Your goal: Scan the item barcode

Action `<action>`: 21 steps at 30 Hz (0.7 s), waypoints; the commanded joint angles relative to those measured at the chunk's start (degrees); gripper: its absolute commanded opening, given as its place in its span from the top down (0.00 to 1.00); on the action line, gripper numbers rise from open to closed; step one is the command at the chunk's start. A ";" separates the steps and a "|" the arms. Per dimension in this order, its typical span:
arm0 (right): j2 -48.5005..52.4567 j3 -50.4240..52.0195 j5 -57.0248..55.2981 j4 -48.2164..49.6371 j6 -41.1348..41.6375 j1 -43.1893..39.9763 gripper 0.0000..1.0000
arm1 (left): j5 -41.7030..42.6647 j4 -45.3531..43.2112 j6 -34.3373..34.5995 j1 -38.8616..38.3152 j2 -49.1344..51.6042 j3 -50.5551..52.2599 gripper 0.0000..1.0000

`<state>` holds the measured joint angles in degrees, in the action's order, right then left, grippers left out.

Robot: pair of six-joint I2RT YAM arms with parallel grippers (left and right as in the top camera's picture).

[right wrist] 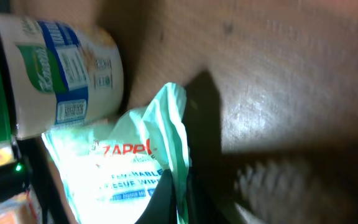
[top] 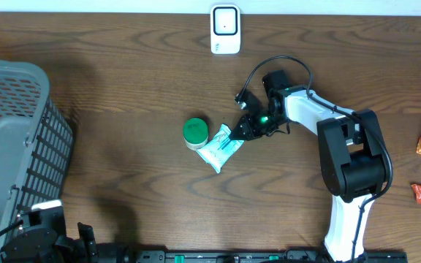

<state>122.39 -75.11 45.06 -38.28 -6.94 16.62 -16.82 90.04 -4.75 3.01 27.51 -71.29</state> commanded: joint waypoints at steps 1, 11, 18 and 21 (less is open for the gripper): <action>-0.33 -1.33 -5.01 -4.94 -1.25 -1.27 0.99 | -0.35 0.17 -0.35 0.31 -0.33 -0.13 0.10; -22.18 -9.16 -30.71 -18.60 3.28 -6.58 0.99 | -0.35 0.17 -0.35 0.31 -0.33 -0.13 0.10; -27.93 -7.34 -21.59 -23.34 1.88 -5.77 0.11 | -0.35 0.17 -0.35 0.31 -0.33 -0.13 0.10; -26.97 -2.05 -19.45 -21.79 1.77 -3.89 0.01 | -0.35 0.17 -0.35 0.31 -0.33 -0.13 0.10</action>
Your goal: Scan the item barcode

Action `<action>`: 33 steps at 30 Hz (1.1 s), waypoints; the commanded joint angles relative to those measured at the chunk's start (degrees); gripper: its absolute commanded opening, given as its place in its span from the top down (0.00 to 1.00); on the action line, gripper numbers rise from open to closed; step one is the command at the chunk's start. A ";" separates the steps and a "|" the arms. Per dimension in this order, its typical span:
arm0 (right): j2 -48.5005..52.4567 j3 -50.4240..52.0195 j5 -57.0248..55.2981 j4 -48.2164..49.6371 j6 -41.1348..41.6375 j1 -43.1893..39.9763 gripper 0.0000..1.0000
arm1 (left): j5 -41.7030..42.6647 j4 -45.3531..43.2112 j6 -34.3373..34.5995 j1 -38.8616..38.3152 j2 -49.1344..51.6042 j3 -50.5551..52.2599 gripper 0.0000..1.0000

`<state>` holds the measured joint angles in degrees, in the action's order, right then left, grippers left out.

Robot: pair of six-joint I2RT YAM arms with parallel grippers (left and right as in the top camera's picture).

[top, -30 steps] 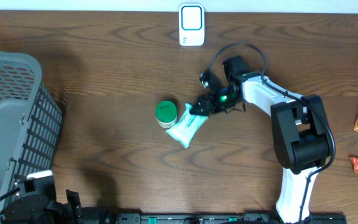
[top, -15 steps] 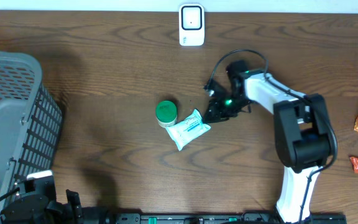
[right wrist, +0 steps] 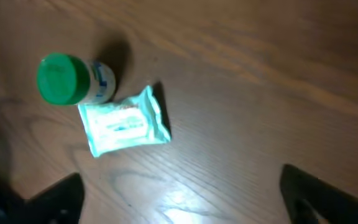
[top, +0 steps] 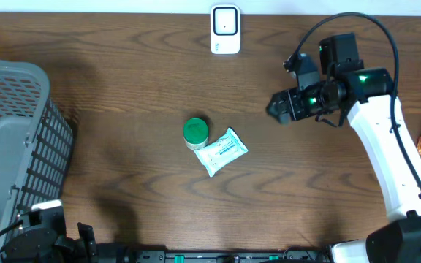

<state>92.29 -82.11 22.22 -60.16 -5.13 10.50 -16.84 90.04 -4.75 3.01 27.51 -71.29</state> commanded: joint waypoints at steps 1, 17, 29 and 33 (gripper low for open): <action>3.34 6.93 2.45 0.98 0.72 3.34 0.01 | -0.33 0.17 -0.35 0.31 -0.33 -0.13 0.10; 4.63 13.73 -42.93 10.78 28.57 42.36 0.01 | -0.33 0.17 -0.35 0.31 -0.33 -0.13 0.10; 15.98 13.64 -48.28 16.31 38.14 48.68 0.01 | -0.33 0.17 -0.35 0.31 -0.33 -0.13 0.10; 16.48 13.57 -48.30 17.29 39.50 51.67 0.01 | -0.33 0.17 -0.35 0.31 -0.33 -0.13 0.10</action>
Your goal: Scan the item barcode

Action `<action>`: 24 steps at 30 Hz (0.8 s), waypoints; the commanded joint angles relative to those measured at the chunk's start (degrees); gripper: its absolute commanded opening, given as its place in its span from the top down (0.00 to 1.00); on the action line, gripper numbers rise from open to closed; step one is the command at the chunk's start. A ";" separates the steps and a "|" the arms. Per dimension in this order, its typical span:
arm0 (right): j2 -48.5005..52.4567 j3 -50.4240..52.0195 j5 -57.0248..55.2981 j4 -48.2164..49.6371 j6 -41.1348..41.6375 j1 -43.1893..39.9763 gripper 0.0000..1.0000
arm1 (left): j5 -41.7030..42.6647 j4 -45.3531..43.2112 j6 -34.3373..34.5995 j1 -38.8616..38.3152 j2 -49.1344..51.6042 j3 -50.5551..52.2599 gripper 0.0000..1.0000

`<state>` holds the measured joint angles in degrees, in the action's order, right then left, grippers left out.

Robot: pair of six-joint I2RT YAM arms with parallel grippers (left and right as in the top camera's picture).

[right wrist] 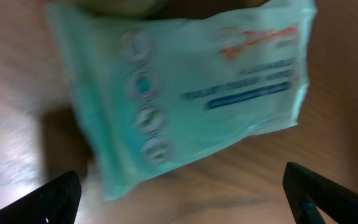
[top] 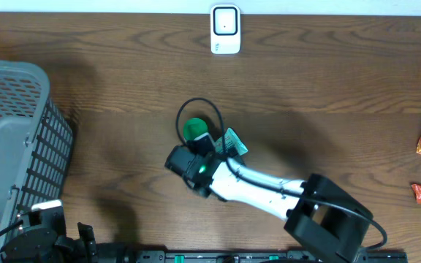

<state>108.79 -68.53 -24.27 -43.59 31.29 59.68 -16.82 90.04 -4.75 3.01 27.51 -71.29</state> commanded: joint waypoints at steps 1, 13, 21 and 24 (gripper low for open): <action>-0.02 -0.17 -2.05 1.05 3.21 3.17 0.01 | -0.35 0.17 -0.35 0.31 -0.33 -0.13 0.10; 4.94 -0.20 -9.40 4.63 1.46 3.17 0.01 | -0.35 0.17 -0.35 0.31 -0.33 -0.13 0.10; 13.20 -0.20 -14.01 3.13 0.07 -0.26 0.41 | -0.35 0.17 -0.35 0.31 -0.33 -0.13 0.10; 12.52 -0.85 -12.63 0.74 1.46 -2.16 0.94 | -0.35 0.17 -0.35 0.31 -0.33 -0.13 0.10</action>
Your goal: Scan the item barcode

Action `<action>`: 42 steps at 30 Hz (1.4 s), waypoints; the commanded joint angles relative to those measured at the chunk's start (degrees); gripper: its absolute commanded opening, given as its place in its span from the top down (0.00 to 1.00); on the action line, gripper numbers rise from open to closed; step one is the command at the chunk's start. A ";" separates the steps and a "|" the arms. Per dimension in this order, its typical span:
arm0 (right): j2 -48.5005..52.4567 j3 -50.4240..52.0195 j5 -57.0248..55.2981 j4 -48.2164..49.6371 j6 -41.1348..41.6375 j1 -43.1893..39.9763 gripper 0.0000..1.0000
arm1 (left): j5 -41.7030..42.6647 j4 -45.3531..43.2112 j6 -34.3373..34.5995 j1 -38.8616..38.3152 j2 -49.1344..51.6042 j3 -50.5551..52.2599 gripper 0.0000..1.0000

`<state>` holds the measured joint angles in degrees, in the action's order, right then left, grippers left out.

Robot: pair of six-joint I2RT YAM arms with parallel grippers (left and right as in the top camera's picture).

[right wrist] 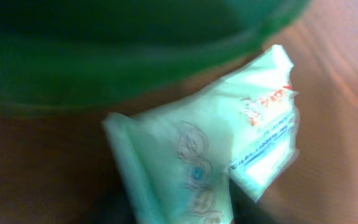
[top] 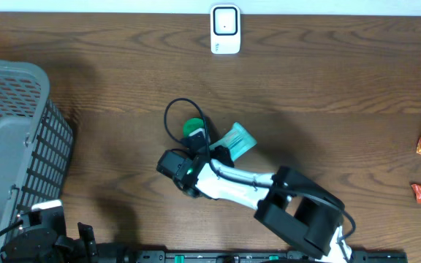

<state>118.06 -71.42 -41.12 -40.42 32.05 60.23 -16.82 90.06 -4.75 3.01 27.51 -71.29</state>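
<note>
A mint-green wipes pack (top: 240, 139) stands tilted up on edge beside a green-lidded jar (top: 193, 128) mid-table. My right gripper (top: 222, 151) is shut on the pack's lower end. In the right wrist view the creased pack (right wrist: 197, 155) fills the space between the jaws of my right gripper (right wrist: 179, 213), with the jar's green lid (right wrist: 123, 50) looming right above it. The white scanner (top: 225, 29) sits at the table's far edge. No barcode shows on the pack. My left gripper is out of view.
A grey mesh basket (top: 13, 139) takes up the left side. Two small snack packs lie at the right edge. The right arm's white link (top: 247, 179) stretches across the front middle of the table.
My right gripper was open just over the pack, which lay flat. Now it is shut on the pack, and the pack is tipped up with its free end pointing up and right.
First my right gripper was at the pack's right end by the jar. Then the arm was off at the upper right, open, with the pack flat on the table. Later it stood open over the pack from the front side, and now it grips it.
</note>
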 commanded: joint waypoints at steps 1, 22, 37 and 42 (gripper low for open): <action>2.71 1.31 4.37 -4.22 1.79 -3.23 0.99 | -0.35 0.15 -0.35 0.31 -0.33 -0.13 0.11; -26.16 -8.59 70.49 -10.97 -24.52 -38.16 0.99 | -0.35 0.15 -0.35 0.31 -0.33 -0.13 0.10; -7.76 1.03 105.81 2.80 -37.46 -53.77 0.99 | -0.35 0.15 -0.35 0.31 -0.33 -0.13 0.10; -6.64 0.98 98.66 -0.55 -37.22 -54.95 0.55 | -0.35 0.15 -0.35 0.31 -0.33 -0.13 0.10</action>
<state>111.96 -70.52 59.42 -39.44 -4.10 5.61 -16.84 90.02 -4.75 3.01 27.51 -71.29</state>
